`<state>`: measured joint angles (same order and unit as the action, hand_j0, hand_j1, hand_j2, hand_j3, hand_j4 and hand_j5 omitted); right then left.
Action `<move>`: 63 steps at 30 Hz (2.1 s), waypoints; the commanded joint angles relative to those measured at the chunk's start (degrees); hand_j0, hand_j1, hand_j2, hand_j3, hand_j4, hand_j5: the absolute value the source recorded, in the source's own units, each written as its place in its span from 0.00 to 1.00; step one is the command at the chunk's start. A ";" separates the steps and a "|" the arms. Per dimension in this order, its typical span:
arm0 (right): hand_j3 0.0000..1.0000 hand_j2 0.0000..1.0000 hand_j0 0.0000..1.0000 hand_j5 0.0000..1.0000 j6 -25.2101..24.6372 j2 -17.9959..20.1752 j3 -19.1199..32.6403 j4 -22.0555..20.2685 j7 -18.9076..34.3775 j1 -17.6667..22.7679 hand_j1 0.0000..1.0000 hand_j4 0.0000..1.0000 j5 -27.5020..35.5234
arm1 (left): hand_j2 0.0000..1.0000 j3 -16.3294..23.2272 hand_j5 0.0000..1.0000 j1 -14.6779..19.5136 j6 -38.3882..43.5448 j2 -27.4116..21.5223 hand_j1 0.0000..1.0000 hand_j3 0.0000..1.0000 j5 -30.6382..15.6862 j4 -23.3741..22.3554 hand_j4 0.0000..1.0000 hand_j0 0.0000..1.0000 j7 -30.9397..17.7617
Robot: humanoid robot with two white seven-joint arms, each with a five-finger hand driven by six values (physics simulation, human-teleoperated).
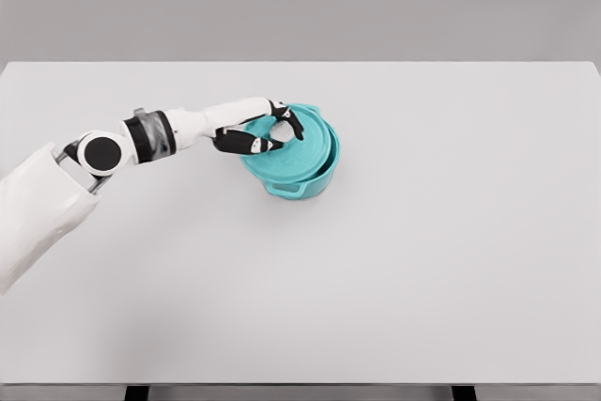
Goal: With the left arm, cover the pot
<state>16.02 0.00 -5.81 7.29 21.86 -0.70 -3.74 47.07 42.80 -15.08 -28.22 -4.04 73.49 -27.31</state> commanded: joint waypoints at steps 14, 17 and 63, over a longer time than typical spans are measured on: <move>1.00 1.00 1.00 1.00 -0.02 0.00 0.01 0.00 0.02 0.00 1.00 1.00 -0.03 | 0.55 0.65 0.55 0.62 0.05 2.21 0.55 0.55 -0.09 -1.69 0.55 0.55 0.16; 1.00 1.00 1.00 1.00 -0.02 0.00 0.01 0.00 0.02 0.00 1.00 1.00 -0.03 | 0.64 0.65 0.64 1.23 -0.04 2.30 0.64 0.64 0.17 -2.57 0.64 0.64 0.16; 1.00 1.00 1.00 1.00 0.06 0.00 0.01 0.00 0.02 0.00 1.00 1.00 -0.03 | 1.00 0.74 1.00 1.41 1.90 2.30 1.00 1.00 -0.88 -1.86 1.00 1.00 -1.60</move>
<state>16.02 0.00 -5.81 7.30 21.86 -0.70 -3.75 47.86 44.30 -13.21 -25.91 -4.77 71.58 -28.90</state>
